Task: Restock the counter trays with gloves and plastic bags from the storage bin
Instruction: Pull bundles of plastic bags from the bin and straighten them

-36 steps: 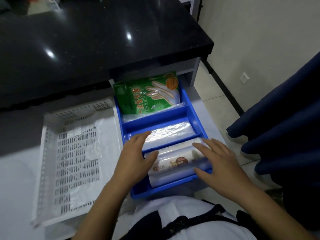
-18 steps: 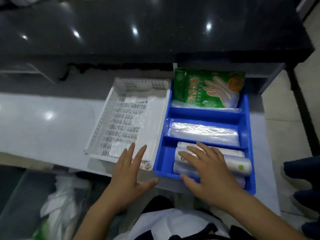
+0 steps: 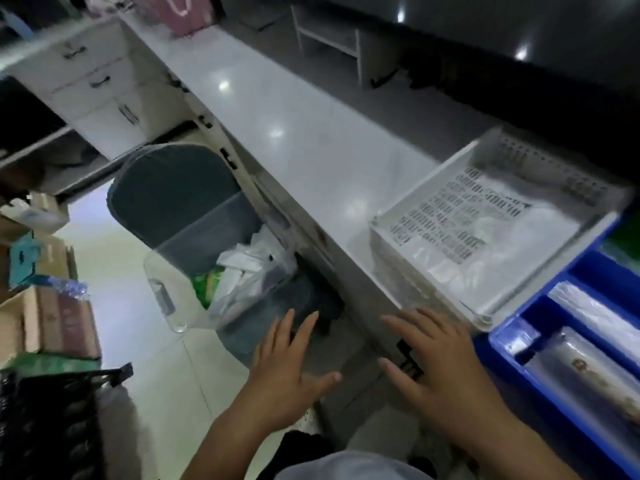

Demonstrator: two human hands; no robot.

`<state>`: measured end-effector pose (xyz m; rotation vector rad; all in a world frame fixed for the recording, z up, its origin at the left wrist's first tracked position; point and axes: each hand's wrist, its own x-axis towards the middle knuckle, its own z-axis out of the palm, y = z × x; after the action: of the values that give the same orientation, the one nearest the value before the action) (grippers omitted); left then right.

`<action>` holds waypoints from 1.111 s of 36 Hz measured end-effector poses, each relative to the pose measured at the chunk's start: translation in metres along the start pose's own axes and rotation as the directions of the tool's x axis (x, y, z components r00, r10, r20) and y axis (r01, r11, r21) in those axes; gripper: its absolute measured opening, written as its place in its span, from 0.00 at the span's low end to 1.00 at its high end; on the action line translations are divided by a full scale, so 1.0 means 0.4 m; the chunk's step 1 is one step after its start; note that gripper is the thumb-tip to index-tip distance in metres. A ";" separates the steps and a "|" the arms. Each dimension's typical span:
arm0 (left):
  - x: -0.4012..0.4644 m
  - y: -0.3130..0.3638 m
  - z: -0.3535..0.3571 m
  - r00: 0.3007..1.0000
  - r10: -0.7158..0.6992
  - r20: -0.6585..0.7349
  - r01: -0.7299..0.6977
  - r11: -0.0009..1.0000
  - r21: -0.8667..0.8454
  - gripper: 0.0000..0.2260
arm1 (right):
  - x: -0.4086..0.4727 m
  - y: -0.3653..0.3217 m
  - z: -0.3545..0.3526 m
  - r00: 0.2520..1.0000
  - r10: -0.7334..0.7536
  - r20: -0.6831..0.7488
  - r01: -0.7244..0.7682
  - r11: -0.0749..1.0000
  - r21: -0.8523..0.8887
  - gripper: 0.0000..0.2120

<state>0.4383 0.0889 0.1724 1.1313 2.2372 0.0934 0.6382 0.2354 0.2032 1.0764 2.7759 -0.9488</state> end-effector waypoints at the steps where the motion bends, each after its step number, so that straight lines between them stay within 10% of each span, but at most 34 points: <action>1: -0.002 -0.049 -0.007 1.000 -0.007 -0.011 0.007 0.999 -0.039 0.43 | 0.026 -0.039 0.022 1.000 -0.011 0.017 0.011 1.000 -0.010 0.28; 18: 0.017 -0.741 -0.116 0.948 -0.320 -0.003 0.298 0.887 -0.353 0.41 | 0.335 -0.473 0.281 0.963 0.077 0.258 -0.037 0.987 -0.155 0.28; 40: 0.361 -0.930 -0.303 0.878 -0.362 0.314 0.465 0.805 -0.370 0.36 | 1.055 -0.545 0.503 0.866 0.062 0.496 0.031 0.984 -0.178 0.26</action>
<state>0.0451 -0.0124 0.0764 0.3712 2.0598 0.2539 0.1429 0.2557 0.0610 0.6986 2.3611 -0.8106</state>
